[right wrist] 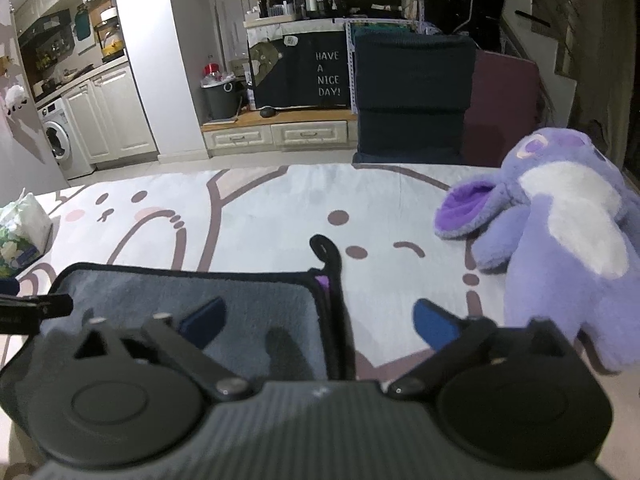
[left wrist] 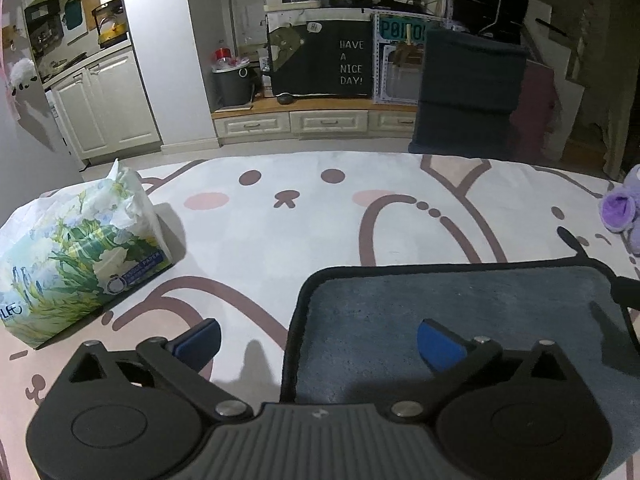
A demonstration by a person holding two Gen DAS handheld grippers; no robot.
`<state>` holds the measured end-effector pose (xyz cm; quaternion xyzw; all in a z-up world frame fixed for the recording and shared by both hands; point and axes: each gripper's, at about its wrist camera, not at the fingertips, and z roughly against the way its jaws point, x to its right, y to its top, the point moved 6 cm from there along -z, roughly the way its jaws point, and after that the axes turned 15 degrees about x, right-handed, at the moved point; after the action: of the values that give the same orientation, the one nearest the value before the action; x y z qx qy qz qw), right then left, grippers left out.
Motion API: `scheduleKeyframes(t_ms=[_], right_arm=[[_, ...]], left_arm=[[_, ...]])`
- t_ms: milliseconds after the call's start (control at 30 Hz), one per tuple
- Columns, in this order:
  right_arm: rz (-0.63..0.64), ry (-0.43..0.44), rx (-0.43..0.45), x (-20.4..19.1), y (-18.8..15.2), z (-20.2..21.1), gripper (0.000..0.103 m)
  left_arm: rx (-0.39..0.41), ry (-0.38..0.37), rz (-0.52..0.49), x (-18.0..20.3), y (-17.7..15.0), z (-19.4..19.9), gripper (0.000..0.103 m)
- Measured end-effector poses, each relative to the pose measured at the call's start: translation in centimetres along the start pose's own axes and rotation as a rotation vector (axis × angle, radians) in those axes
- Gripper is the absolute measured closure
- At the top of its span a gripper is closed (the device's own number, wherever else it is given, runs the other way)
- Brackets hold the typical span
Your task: Fold towel
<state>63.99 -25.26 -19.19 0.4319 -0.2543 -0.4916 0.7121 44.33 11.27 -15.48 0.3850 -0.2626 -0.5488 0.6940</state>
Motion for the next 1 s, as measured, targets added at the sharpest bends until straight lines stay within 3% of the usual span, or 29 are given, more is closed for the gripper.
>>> scheduleKeyframes(t_ms=[1000], right_arm=[[0.019, 0.032, 0.026, -4.0, 3.1, 9.7, 0.0]], left_arm=[[0.066, -0.044, 0.065, -1.5, 2.8, 10.1, 0.0]])
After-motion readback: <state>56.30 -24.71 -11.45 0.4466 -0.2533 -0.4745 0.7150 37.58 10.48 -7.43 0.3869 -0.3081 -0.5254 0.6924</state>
